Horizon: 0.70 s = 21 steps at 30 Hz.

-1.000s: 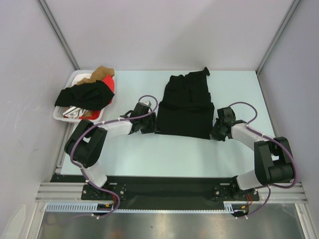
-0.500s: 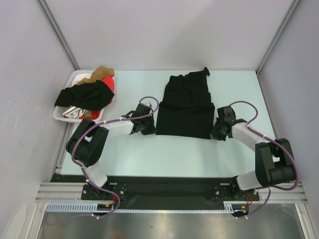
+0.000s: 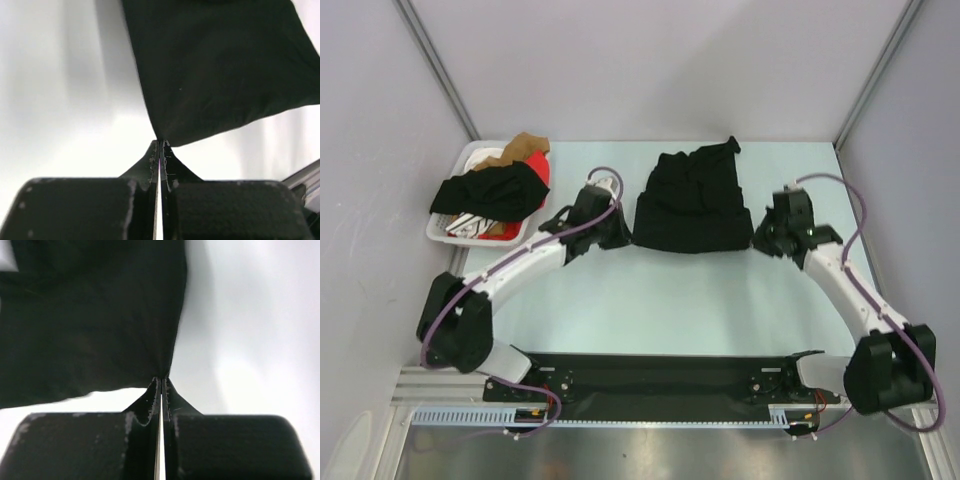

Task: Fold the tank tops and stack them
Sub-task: Fold the tank top

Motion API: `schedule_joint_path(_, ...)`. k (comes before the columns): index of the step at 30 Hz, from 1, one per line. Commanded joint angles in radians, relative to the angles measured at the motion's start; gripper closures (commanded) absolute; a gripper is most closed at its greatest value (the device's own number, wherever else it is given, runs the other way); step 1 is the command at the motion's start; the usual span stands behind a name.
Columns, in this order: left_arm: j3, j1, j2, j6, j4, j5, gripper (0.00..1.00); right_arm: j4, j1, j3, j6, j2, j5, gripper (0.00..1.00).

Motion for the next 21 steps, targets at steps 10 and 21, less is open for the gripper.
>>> schedule_joint_path(10, -0.366, -0.129, -0.188, -0.105, 0.035, -0.011, 1.0, -0.186, 0.039, -0.344, 0.15, -0.301, -0.023, 1.0)
schedule_joint_path(21, -0.468, -0.238, -0.365, -0.185, -0.018, -0.05, 1.0, -0.43, 0.16, -0.306, 0.294, -0.404, 0.113, 1.0)
